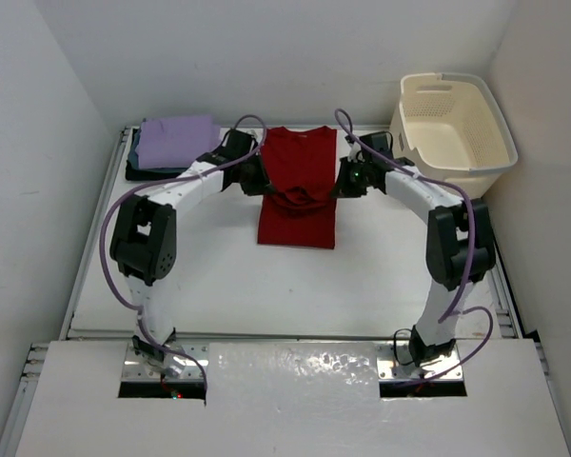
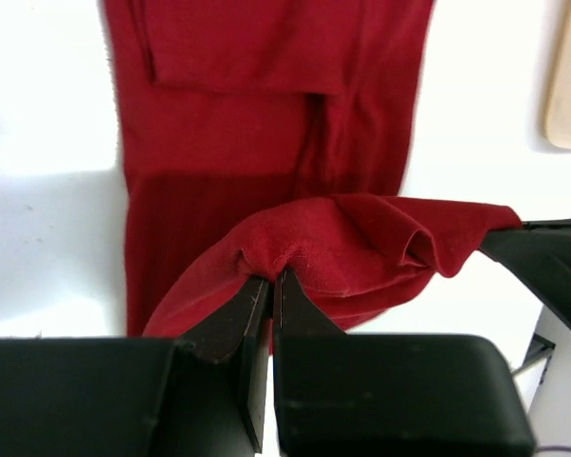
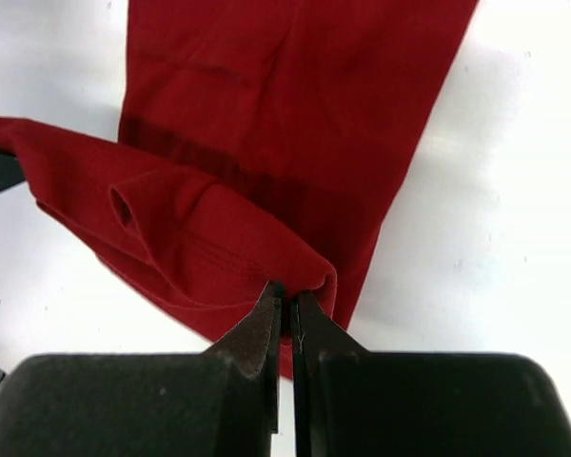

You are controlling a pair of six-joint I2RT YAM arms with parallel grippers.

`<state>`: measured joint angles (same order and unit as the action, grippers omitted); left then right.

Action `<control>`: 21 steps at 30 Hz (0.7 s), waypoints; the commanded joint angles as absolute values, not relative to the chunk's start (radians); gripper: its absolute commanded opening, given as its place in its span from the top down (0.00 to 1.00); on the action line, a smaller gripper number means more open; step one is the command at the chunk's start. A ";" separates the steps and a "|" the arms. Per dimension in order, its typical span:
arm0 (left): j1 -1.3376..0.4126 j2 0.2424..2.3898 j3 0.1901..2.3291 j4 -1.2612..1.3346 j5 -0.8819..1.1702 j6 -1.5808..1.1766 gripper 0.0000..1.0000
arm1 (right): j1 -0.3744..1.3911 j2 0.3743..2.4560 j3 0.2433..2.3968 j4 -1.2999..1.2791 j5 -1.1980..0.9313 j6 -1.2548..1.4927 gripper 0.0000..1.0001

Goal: Fold and stack the t-shirts
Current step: Fold the folded rectangular tshirt in 1/3 of the way

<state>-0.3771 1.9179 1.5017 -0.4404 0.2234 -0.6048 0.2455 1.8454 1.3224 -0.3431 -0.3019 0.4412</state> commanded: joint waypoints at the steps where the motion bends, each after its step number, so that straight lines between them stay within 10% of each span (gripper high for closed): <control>1: -0.348 1.947 1.554 -0.425 0.203 -0.589 1.00 | 0.236 1.891 1.394 -0.310 -0.337 0.425 1.00; 11: -0.330 2.078 1.634 -0.420 0.216 -0.595 1.00 | 0.212 2.077 1.548 -0.334 -0.337 0.449 1.00; 13: -0.328 2.098 1.641 -0.401 0.222 -0.598 0.90 | 0.203 2.115 1.568 -0.328 -0.336 0.463 0.88; 14: -0.327 2.115 1.650 -0.399 0.225 -0.595 0.63 | 0.199 2.128 1.571 -0.321 -0.336 0.463 0.66; 17: -0.318 2.146 1.699 -0.406 0.230 -0.580 0.38 | 0.193 2.147 1.598 -0.305 -0.339 0.437 0.41; 21: -0.299 2.148 1.761 -0.434 0.233 -0.565 0.23 | 0.186 2.140 1.657 -0.334 -0.388 0.385 0.01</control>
<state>-0.3244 2.1689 1.6836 -0.4515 0.2268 -0.5865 0.1913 2.1845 1.5955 -0.3500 -0.3408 0.4377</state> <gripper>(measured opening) 0.753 0.893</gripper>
